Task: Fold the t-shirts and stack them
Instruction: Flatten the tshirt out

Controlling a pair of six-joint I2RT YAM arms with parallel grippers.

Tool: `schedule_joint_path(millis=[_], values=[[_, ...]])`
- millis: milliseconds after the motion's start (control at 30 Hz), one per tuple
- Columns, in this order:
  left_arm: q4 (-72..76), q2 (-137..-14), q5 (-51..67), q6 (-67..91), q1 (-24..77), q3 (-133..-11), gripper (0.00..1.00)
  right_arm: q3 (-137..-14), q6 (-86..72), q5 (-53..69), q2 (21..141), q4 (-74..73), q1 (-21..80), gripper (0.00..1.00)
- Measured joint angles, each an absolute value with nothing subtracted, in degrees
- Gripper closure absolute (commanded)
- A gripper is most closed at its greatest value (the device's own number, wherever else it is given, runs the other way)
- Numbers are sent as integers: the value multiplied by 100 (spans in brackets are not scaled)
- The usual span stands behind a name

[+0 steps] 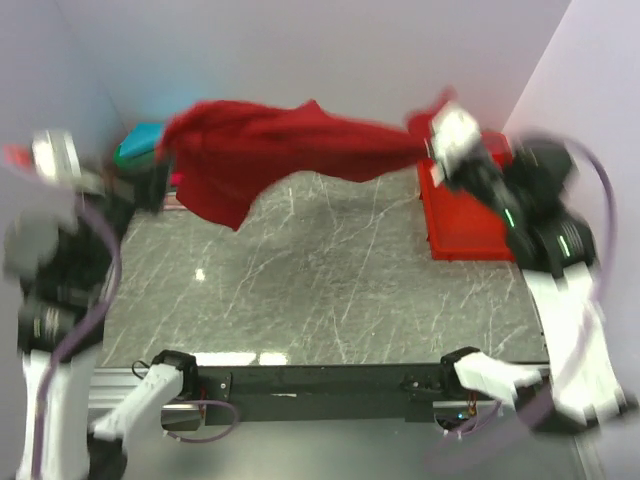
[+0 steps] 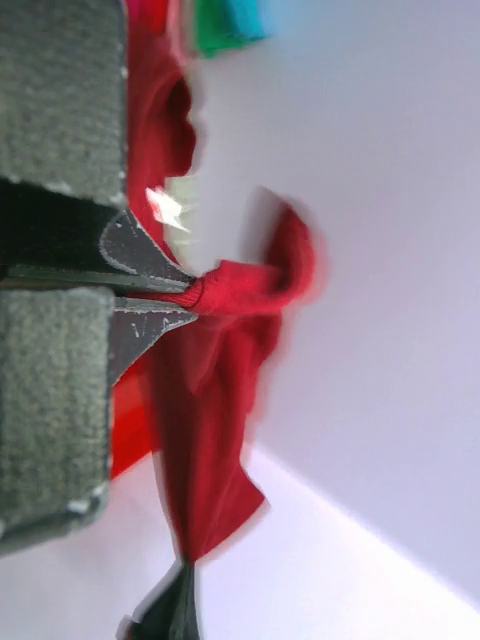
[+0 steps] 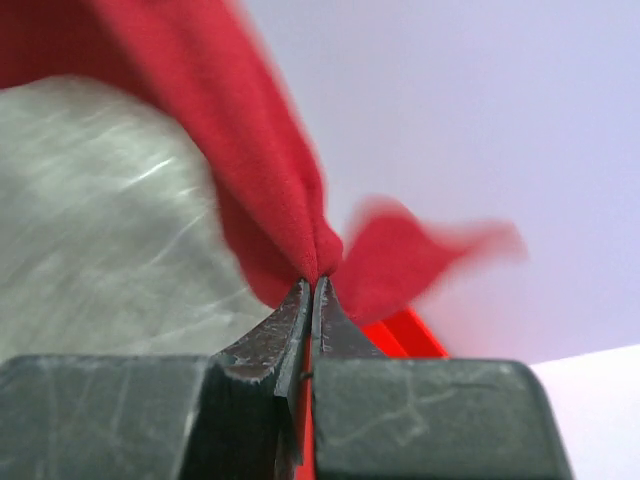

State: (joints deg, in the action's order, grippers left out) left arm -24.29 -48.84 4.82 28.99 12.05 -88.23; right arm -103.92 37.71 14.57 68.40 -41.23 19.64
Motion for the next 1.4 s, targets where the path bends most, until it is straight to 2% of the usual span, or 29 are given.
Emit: schedule_joint_path(millis=[133,167,200,233,267,300,400,500,567,667,733,933,1167,1400], values=[[-2589,-2980,1474,3138,1205,-6466,99,-8549,4477,2475,4939,-4539,1949,100],[-2600,-2707,1822,3253,1208,-5922,98,-8009,4659,2714,4528,-4595,1951,78],[-2679,-2515,2174,3382,1212,-5334,80,-7599,4764,2882,4276,-4700,1951,53],[-2766,-2362,2591,3535,1221,-4646,62,-7061,4908,3026,4086,-4925,1959,35],[-3048,-2283,2934,3662,1236,-4016,44,-6549,5046,3127,4023,-5172,1968,27],[-3503,-2213,3201,3800,1247,-3450,25,-6090,5164,3142,4075,-5428,1973,25],[-4952,-1914,3527,4071,1253,-3048,12,-5264,5306,3068,4394,-5981,1973,21],[-5417,-1660,3516,4108,1273,-3863,13,-5168,5238,3041,4379,-6101,1962,20],[-5284,-1800,3376,4053,1275,-4486,14,-5275,5155,3107,4427,-5988,1962,21],[-4751,-2115,3116,3977,1278,-4665,16,-5500,4827,3251,4825,-5596,1962,23],[-4001,-2696,3015,3983,1278,-4316,20,-5638,4567,3336,5487,-5240,1962,28],[-2550,-5387,2995,3835,1494,-3942,22,-5957,3824,3415,7478,-4578,1896,28],[-1999,-7745,2333,2936,2917,-5301,26,-5920,3129,3597,7481,-4097,1262,29],[-1979,-9832,1387,2034,3323,-6834,35,-5690,2963,3767,7271,-3979,633,29]])
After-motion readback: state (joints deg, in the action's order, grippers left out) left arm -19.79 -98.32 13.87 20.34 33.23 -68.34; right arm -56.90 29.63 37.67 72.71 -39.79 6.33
